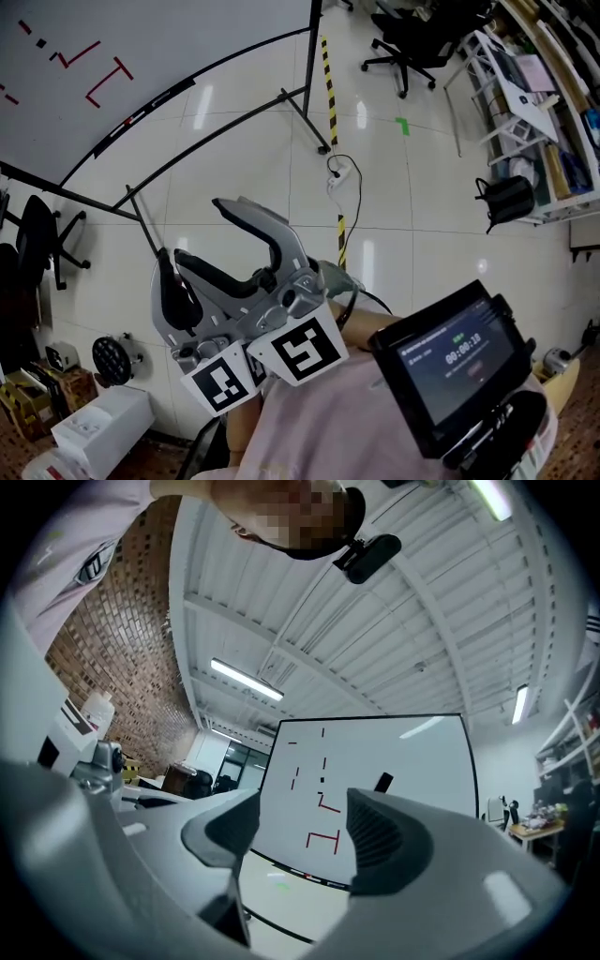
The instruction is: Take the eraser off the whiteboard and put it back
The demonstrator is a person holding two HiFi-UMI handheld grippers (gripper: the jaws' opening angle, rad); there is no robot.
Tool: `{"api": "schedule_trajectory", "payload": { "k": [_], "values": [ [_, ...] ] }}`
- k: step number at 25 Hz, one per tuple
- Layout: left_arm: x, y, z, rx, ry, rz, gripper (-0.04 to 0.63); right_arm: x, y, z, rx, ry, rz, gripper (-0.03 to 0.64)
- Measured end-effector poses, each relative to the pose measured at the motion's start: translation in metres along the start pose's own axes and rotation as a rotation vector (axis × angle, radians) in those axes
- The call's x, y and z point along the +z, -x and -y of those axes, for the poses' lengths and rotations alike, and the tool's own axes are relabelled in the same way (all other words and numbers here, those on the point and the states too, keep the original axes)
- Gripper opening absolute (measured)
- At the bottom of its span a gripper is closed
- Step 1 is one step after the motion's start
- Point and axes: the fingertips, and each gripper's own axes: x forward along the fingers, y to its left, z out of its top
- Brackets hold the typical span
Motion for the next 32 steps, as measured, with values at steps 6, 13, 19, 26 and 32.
{"api": "schedule_trajectory", "payload": {
  "k": [6, 13, 19, 26, 32],
  "values": [
    [-0.007, 0.01, -0.017, 0.018, 0.05, 0.002, 0.069, -0.004, -0.005, -0.02, 0.014, 0.029, -0.041, 0.285],
    [-0.009, 0.019, -0.027, 0.045, 0.1, 0.011, 0.069, -0.002, -0.008, -0.035, 0.06, 0.074, -0.063, 0.285],
    [-0.011, 0.018, -0.035, 0.07, 0.122, 0.01, 0.069, -0.001, -0.012, -0.039, 0.062, 0.093, -0.066, 0.284],
    [-0.011, 0.003, -0.031, 0.025, 0.104, 0.013, 0.069, -0.01, -0.015, -0.022, -0.003, 0.067, -0.077, 0.285],
    [-0.006, -0.054, 0.049, -0.166, 0.092, 0.008, 0.067, -0.022, 0.004, 0.066, -0.166, 0.091, -0.109, 0.265]
  ]
}}
